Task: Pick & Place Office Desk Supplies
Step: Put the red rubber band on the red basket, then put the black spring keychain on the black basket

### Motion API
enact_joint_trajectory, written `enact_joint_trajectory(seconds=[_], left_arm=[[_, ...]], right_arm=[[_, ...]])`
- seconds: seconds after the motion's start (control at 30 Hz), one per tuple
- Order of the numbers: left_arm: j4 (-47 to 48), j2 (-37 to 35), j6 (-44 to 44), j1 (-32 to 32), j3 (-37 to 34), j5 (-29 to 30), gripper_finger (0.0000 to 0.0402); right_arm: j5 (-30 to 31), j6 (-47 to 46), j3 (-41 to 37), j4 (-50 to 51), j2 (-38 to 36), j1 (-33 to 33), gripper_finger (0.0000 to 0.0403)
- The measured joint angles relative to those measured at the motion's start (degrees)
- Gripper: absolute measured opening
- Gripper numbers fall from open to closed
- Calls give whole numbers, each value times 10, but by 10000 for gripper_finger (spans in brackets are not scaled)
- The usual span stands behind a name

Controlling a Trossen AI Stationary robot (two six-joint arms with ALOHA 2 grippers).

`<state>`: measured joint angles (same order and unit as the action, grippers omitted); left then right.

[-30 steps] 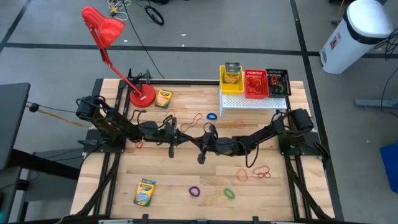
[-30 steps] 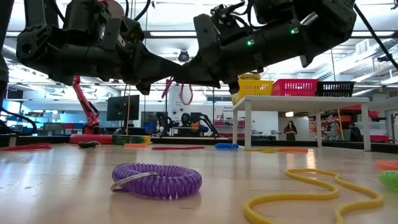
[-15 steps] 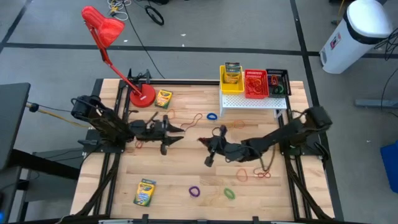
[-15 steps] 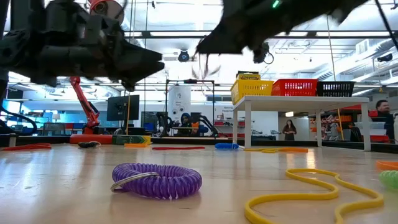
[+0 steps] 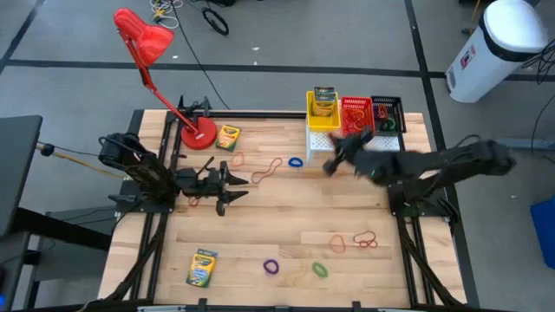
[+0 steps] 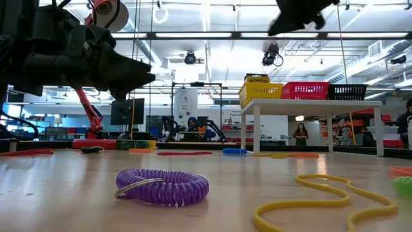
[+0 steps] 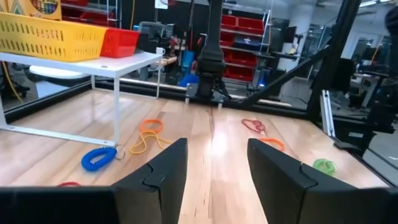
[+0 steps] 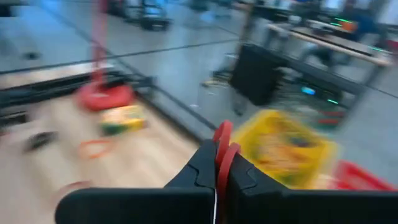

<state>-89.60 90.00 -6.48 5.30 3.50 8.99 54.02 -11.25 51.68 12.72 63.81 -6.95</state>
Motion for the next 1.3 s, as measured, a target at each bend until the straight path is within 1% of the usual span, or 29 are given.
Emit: enact_joint_trajectory(seconds=[0.07, 0.13, 0.23, 0.33, 0.4, 0.53, 0.6, 0.67, 0.83, 1.0, 1.1, 1.2, 1.3], left_arm=[[0, 0, 1, 0, 0, 0, 176], [1, 0, 2, 0, 0, 0, 175], [2, 0, 3, 0, 0, 0, 175], [2, 0, 3, 0, 0, 0, 175], [2, 0, 3, 0, 0, 0, 175], [3, 0, 3, 0, 0, 0, 175], [3, 0, 3, 0, 0, 0, 175], [3, 0, 3, 0, 0, 0, 175], [4, 0, -5, 0, 0, 1, 175], [4, 0, -11, 0, 0, 2, 175], [4, 0, -11, 0, 0, 0, 175], [5, 0, -10, 0, 0, 0, 175], [10, 0, -8, 0, 0, 0, 175]], right_arm=[[-3, -1, 0, 43, -35, 54, 1], [-27, -11, 0, 93, -56, 122, 1], [-96, -33, 0, 157, -58, 232, 1], [-169, -33, 0, 176, -43, 323, 0], [-204, -27, 0, 177, -34, 368, 0], [-241, -15, 0, 175, -19, 424, 10], [-266, -14, 0, 173, -11, 438, 25], [-275, -13, 0, 171, -1, 444, 42], [-239, -13, 0, 171, 3, 444, 96], [-238, -13, 0, 171, 3, 443, 159], [-238, -11, 0, 171, -4, 428, 191], [-243, -7, 6, 171, -22, 410, 203], [-277, -25, 21, 195, -43, 390, 185]])
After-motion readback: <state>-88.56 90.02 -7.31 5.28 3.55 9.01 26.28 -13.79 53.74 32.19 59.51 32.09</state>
